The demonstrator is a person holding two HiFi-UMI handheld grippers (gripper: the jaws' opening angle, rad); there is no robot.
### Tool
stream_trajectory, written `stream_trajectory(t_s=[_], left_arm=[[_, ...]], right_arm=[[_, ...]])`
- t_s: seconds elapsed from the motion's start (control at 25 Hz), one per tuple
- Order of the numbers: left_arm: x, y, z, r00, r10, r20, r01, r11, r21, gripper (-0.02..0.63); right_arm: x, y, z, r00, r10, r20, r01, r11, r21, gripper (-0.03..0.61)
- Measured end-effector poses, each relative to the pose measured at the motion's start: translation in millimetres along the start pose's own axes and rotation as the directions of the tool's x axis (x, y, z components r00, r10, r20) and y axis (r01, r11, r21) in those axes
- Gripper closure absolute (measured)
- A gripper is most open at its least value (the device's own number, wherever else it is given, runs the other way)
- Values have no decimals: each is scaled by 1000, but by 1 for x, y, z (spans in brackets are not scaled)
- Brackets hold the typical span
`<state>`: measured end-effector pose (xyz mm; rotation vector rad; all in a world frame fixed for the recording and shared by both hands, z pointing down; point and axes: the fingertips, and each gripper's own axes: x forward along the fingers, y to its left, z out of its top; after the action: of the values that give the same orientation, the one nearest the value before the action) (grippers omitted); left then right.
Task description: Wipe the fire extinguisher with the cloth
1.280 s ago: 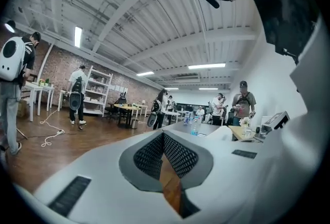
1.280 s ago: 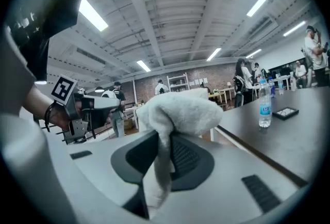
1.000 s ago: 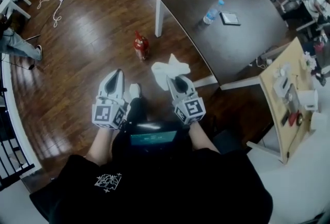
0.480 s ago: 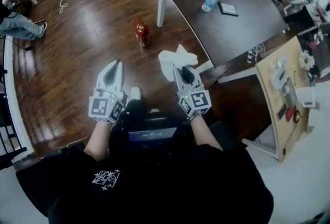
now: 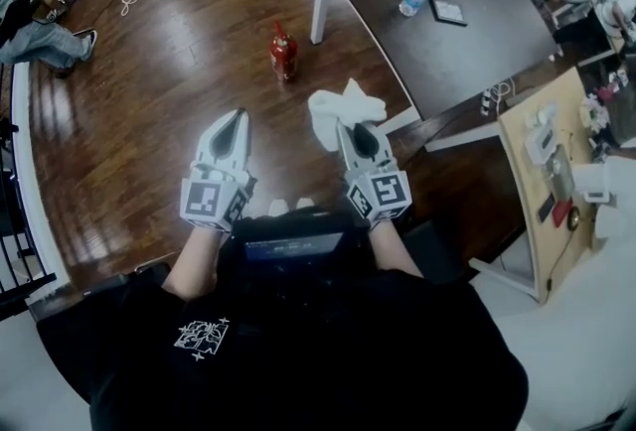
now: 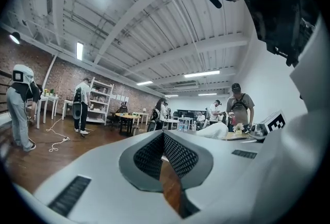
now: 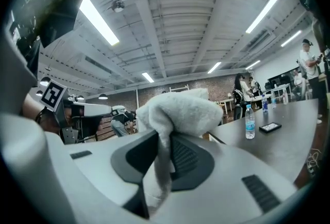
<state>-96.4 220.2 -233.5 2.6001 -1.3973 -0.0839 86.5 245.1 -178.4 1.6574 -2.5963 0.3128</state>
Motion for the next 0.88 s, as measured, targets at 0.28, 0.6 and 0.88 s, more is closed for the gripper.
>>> stream_trajectory(t_s=[0.28,0.6,0.88], left_arm=[[-1,3,-6,1000,-10,-2,10,1000,3,614],[-2,-2,2,999,-32,-10,32,999,-7,614],[-12,-11,5,999,-31,13,32,1000,-2,614]], right_arm=[[13,30,8,1000,20,10,-20,1000,-7,500],[18,44,22,999,15,39,-15,1000,-21,500],[6,47,23,999,18,38,-16,999,-32,502]])
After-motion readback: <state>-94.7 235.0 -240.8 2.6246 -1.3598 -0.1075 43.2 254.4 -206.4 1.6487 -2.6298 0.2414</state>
